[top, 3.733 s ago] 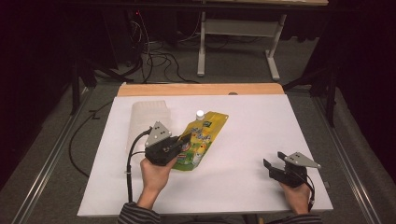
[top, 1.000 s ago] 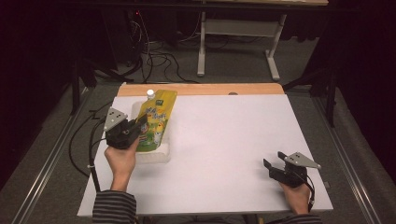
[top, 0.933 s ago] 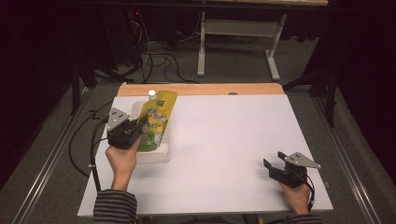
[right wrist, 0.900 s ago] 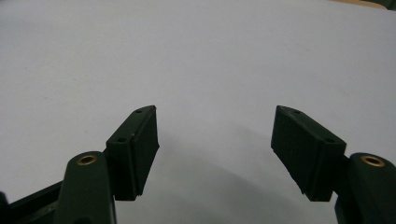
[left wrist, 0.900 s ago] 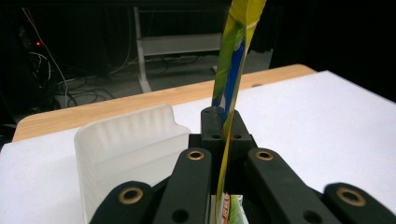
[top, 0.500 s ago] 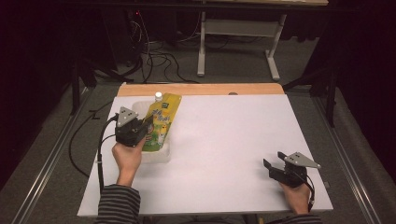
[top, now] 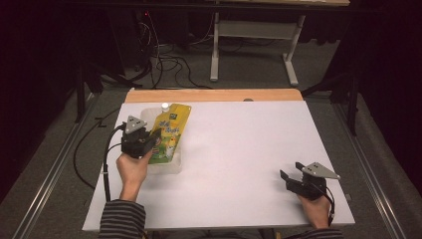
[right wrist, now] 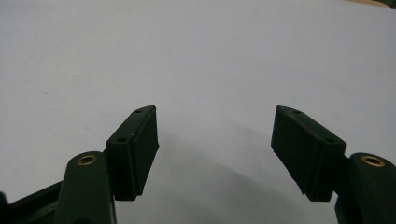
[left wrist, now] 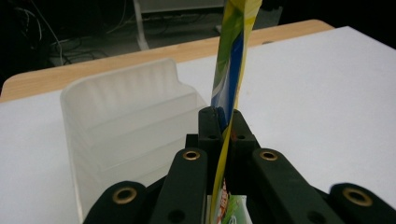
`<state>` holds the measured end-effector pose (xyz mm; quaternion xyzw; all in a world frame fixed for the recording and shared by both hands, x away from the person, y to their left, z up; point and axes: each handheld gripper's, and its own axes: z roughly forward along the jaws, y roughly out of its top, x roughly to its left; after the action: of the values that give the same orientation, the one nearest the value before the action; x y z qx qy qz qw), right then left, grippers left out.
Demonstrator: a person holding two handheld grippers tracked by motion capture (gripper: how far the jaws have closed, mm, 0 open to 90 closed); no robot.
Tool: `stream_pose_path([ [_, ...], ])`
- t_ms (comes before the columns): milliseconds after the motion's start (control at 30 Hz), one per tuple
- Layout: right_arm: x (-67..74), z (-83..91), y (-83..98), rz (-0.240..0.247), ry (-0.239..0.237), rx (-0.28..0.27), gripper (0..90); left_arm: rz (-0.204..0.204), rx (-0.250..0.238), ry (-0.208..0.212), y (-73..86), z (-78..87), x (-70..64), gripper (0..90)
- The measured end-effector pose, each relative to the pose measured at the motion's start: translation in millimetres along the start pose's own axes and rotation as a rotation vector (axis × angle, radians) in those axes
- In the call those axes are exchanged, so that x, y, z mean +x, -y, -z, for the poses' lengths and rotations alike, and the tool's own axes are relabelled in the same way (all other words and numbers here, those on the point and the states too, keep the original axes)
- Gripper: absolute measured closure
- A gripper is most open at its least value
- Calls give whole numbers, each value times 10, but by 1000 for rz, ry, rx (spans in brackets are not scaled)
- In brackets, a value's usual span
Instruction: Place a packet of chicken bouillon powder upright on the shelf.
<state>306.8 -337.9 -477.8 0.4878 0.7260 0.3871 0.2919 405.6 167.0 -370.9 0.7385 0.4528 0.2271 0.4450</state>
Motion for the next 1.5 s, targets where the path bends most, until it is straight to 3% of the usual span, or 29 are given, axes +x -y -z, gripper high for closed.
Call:
stream_pose_path([
  [267, -3, 8, 1, -9, 1, -3, 324, -2, 98, 14, -26, 16, 19, 862],
  [433, -5, 8, 2, -11, 0, -4, 324, -25, 143, 34, -74, 25, -10, 885],
  [600, -6, 8, 3, -12, -1, -5, 325, -36, 132, 38, -64, 30, -24, 896],
  [767, -8, 8, 3, -10, -1, -7, 324, -34, 82, 30, -28, 17, -36, 898],
  [867, -9, 9, 3, -10, -2, -8, 325, -6, 49, 42, -6, 5, -10, 898],
  [900, -10, 10, 3, -9, -2, -9, 325, 26, 8, 40, 33, -9, 13, 898],
  [967, -11, 11, 4, -11, -3, -10, 325, 31, -4, 36, 76, -30, 11, 898],
  [1167, -10, 9, 3, -9, -3, -8, 325, 18, 16, 37, 113, 18, 15, 892],
  [1333, -8, 10, 4, -12, -2, -9, 325, 17, 78, 30, 114, 70, 37, 880],
  [1500, -5, 8, 3, -13, -1, -6, 325, 6, 110, 35, 116, 95, 33, 876],
])
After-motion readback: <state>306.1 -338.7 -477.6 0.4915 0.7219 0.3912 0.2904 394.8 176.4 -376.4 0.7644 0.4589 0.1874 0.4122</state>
